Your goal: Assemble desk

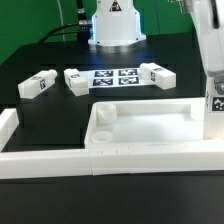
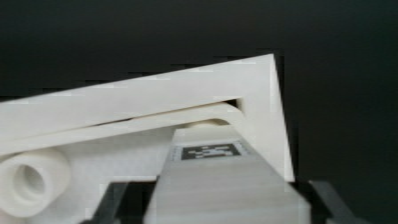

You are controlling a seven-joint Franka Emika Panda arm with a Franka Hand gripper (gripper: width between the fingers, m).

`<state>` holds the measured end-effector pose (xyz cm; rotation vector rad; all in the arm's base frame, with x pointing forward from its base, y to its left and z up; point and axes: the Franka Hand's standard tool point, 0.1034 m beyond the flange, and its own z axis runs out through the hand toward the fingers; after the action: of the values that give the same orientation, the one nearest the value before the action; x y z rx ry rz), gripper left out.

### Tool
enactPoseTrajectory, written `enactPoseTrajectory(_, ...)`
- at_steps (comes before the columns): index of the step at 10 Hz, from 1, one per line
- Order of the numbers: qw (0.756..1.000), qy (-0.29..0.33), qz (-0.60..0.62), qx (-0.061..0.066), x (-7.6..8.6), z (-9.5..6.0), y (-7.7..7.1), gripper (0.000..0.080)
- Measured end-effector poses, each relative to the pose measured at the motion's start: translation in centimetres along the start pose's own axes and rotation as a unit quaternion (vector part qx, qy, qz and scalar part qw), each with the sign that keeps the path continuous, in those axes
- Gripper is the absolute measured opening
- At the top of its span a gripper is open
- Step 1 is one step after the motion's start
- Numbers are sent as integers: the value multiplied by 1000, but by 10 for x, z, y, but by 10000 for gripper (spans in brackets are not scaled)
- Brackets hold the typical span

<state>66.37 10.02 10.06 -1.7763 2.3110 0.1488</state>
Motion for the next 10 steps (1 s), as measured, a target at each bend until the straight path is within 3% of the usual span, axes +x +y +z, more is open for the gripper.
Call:
enactPoseTrajectory(3, 1000, 1, 3, 2, -1, 0, 0, 308)
enactPoseTrajectory(5, 1000, 1, 3, 2, -1, 0, 0, 614)
enactPoseTrajectory(6, 1000, 0, -3, 4, -2, -2, -1, 614)
enactPoseTrajectory(10, 999, -19, -36, 25, -17, -59, 1, 649)
